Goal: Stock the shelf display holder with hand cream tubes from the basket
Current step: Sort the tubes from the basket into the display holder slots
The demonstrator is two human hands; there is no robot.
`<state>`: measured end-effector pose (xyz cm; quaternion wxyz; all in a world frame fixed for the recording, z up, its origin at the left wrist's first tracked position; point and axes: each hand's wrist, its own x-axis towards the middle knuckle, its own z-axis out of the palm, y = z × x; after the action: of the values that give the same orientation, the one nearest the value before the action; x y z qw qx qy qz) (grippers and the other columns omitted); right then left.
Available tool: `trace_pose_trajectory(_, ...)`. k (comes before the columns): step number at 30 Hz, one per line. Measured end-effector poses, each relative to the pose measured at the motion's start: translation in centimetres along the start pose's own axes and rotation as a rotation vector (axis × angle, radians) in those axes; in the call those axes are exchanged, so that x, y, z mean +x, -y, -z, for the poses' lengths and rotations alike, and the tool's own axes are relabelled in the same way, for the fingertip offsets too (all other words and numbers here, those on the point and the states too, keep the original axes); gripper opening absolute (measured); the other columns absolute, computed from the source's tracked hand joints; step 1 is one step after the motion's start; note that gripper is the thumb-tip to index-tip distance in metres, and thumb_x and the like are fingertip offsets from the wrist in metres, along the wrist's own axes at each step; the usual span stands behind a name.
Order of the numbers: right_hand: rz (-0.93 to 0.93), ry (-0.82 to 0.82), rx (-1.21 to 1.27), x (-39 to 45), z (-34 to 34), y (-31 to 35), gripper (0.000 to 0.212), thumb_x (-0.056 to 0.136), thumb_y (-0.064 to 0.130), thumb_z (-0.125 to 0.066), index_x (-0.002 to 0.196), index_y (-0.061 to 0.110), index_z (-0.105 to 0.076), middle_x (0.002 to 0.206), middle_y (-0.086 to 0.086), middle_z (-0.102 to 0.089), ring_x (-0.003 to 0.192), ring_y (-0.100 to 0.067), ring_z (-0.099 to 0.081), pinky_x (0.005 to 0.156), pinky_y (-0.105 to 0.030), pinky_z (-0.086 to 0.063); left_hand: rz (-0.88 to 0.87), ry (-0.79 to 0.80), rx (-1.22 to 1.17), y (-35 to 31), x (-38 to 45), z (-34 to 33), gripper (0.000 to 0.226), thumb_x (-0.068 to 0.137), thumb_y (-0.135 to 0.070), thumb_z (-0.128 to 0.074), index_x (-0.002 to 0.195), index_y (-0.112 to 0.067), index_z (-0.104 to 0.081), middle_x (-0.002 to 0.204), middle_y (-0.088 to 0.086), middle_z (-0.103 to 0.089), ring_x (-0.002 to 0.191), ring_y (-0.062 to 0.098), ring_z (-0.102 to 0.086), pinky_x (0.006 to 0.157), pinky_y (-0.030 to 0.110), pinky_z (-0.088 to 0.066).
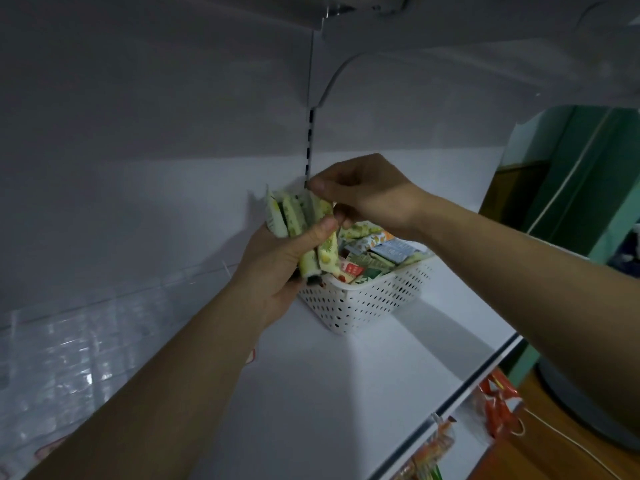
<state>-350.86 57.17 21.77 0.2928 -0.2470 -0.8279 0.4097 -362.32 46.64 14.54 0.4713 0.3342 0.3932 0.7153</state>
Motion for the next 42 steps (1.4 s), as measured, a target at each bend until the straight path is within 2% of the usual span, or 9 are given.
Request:
trace_pose_trajectory(3, -0.060, -0.029, 0.062, 0.8, 0.1, -0.6, 0.024, 0.102, 0.016, -0.056, 0.113, -0.001, -0.070, 0.104, -0.015, -0.071, 0.068, -0.021, -0.072, 0.062, -0.023, -0.057, 0.039, -0.018, -0.011, 0.1, 0.2, 0.2, 0.047, 0.070, -0.004, -0.079, 0.116, -0.008, -0.069, 0.099, 0.008, -0.078, 0.085, 0.022, -0.077, 0.063, 0.032, -0.061)
trace_pose_trajectory(8, -0.072, -0.022, -0.898, 2.9, 1.4, -5.1, 0.034, 0.094, -0.001, -0.056, 0.117, 0.020, -0.070, 0.120, -0.003, -0.068, 0.101, -0.020, -0.067, 0.084, -0.026, -0.053, 0.099, -0.077, -0.021, 0.4, 1.0, 0.8, 0.038, 0.068, -0.005, -0.081, 0.104, -0.009, -0.070, 0.091, 0.011, -0.076, 0.078, 0.024, -0.074, 0.069, 0.036, -0.062)
trace_pose_trajectory(15, -0.128, 0.166, -1.141, 2.4, 2.0, -9.9, 0.028, 0.090, 0.014, -0.067, 0.117, 0.021, -0.072, 0.116, -0.005, -0.066, 0.096, -0.020, -0.058, 0.085, -0.030, -0.050, 0.122, -0.062, -0.005, 0.7, 1.5, 1.1, 0.049, 0.055, -0.016, -0.085, 0.101, -0.011, -0.072, 0.091, 0.009, -0.076, 0.076, 0.020, -0.072, 0.080, 0.036, -0.057)
trace_pose_trajectory(22, 0.046, -0.205, -0.462, 2.2, 2.5, -8.2, 0.014, 0.104, 0.025, -0.051, 0.107, 0.014, -0.060, 0.102, -0.007, -0.070, 0.084, -0.016, -0.068, 0.073, -0.035, -0.057, 0.117, -0.102, 0.015, 0.2, 0.9, 1.0, 0.039, 0.075, -0.010, -0.081, 0.113, -0.006, -0.072, 0.092, 0.008, -0.077, 0.071, 0.019, -0.074, 0.057, 0.028, -0.056)
trace_pose_trajectory(25, 0.042, -0.248, -0.014, 1.2, 1.5, -4.7, 0.020, 0.105, 0.020, -0.052, 0.112, 0.002, -0.057, 0.098, -0.014, -0.073, 0.050, -0.007, -0.055, 0.047, -0.022, -0.044, 0.115, -0.103, 0.030, -0.7, 0.2, 0.8, 0.035, 0.077, -0.009, -0.079, 0.112, -0.005, -0.072, 0.088, 0.009, -0.076, 0.063, 0.018, -0.072, 0.047, 0.023, -0.051)
trace_pose_trajectory(30, -0.015, -0.072, 0.476, -0.9, -0.7, 1.1, 0.018, 0.104, 0.030, -0.052, 0.098, 0.013, -0.054, 0.086, -0.010, -0.071, 0.052, -0.013, -0.038, 0.049, -0.026, -0.032, 0.118, 0.090, 0.012, -2.8, -2.9, 1.9, 0.018, 0.069, -0.008, -0.076, 0.085, -0.011, -0.082, 0.089, 0.012, -0.077, 0.075, 0.021, -0.076, 0.065, 0.032, -0.062)
trace_pose_trajectory(34, -0.006, 0.132, 0.545, -1.4, -4.0, 3.8, 0.003, 0.099, 0.012, -0.055, 0.101, 0.013, -0.053, 0.077, -0.007, -0.065, 0.055, -0.014, -0.048, 0.048, -0.025, -0.031, 0.022, 0.147, -0.040, -4.6, -6.3, 4.3, 0.043, 0.064, -0.007, -0.077, 0.106, -0.009, -0.072, 0.088, 0.010, -0.075, 0.075, 0.020, -0.075, 0.065, 0.032, -0.061)
trace_pose_trajectory(38, -0.039, 0.269, 0.602, -1.6, -7.6, 5.6, 0.026, 0.079, 0.008, -0.052, 0.103, 0.013, -0.060, 0.083, -0.006, -0.059, 0.058, -0.016, -0.048, 0.053, -0.027, -0.042, -0.050, 0.124, 0.045, -6.7, -10.2, 7.2, 0.079, 0.049, -0.016, -0.092, 0.123, -0.006, -0.063, 0.093, 0.011, -0.073, 0.081, 0.021, -0.074, 0.069, 0.033, -0.060)
trace_pose_trajectory(42, 0.015, 0.360, 0.576, -1.6, -11.5, 7.3, 0.022, 0.087, 0.003, -0.056, 0.106, 0.009, -0.065, 0.088, -0.012, -0.059, 0.065, -0.018, -0.057, 0.059, -0.030, -0.048, -0.074, 0.012, 0.078, -8.4, -14.7, 9.8, 0.068, 0.050, -0.007, -0.087, 0.115, -0.004, -0.066, 0.091, 0.015, -0.073, 0.080, 0.025, -0.075, 0.066, 0.036, -0.060)
